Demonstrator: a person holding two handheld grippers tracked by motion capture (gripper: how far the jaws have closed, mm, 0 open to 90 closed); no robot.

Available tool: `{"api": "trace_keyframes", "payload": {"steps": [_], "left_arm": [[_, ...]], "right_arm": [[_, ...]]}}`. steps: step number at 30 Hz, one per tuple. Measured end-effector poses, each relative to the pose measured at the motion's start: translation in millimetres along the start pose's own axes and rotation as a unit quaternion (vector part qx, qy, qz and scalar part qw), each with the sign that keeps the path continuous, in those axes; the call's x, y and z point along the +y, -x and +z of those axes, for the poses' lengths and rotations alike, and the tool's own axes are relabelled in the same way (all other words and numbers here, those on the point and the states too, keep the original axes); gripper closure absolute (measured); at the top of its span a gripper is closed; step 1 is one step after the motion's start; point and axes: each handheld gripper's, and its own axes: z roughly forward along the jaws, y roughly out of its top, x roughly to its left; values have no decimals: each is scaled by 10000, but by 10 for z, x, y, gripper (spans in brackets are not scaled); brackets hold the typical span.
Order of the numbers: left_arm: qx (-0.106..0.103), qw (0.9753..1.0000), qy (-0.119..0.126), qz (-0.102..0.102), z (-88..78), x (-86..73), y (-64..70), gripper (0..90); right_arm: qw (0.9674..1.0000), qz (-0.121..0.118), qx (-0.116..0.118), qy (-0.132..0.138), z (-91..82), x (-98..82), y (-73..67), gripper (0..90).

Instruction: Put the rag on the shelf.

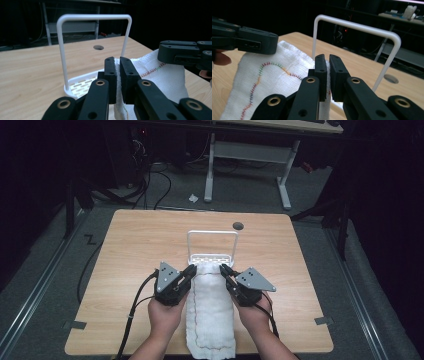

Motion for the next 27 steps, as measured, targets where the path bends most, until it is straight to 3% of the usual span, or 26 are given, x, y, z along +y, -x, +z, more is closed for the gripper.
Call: {"api": "trace_keyframes", "payload": {"steps": [7,8,17,27], "left_arm": [[29,9998,173,127,-33,229,0,848],[38,9994,255,213,-51,321,7,848],[-11,9979,546,349,-57,717,-17,850],[-49,9969,669,423,8,954,-79,852]], "right_arm": [[9997,-49,-47,228,-53,215,32,857],[9994,-84,-66,321,-76,302,45,857],[9977,-138,-114,654,-124,700,147,857],[9970,-103,-146,759,-87,918,260,857]]}}
